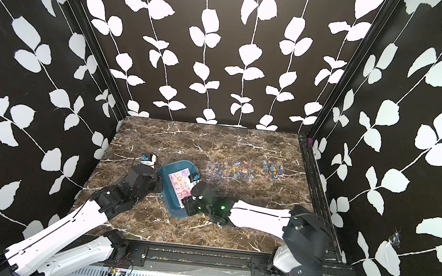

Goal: Take the stickers out of the storage box
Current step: Pick up the sticker from the storage box.

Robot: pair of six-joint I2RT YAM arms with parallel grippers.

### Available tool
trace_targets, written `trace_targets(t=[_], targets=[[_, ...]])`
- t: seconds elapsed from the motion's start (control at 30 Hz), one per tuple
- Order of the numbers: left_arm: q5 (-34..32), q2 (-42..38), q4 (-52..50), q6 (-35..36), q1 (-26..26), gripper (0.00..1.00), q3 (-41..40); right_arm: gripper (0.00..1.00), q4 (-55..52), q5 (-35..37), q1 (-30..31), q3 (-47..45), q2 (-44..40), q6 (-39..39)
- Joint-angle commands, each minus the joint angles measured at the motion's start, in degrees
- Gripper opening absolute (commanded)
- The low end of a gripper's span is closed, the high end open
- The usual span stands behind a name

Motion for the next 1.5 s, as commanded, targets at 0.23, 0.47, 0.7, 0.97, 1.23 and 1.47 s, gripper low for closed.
trace_targets(t=[0.23,0.47,0.7,0.97,1.23,1.47], targets=[[1.3,-1.8,0.3,0.0,-0.5,0.0,-0.5,0.58,-9.4,30.3,4.1,14.6,13.9,0.2],[1.9,-0.7,1.2,0.0,-0.5,0.0,-1.5,0.44,-2.2,17.8,2.8,13.3,16.8,1.8],[1.6,-0.7,1.4,-0.3,-0.5,0.0,-1.3,0.0,5.8,4.1,-1.6,9.0,16.7,5.5],[0.3,-0.8,0.2,-0.1,-0.5,0.0,-1.1,0.0,12.3,-8.3,-3.8,6.8,17.0,8.6],[-0.8,0.4,-0.6,0.5,-0.5,0.0,-0.8,0.0,23.0,-17.8,-5.1,1.3,15.4,15.3],[-3.6,1.9,-3.0,0.7,-0.5,0.0,0.5,0.0,23.0,-20.7,-5.2,-1.3,11.9,15.7]])
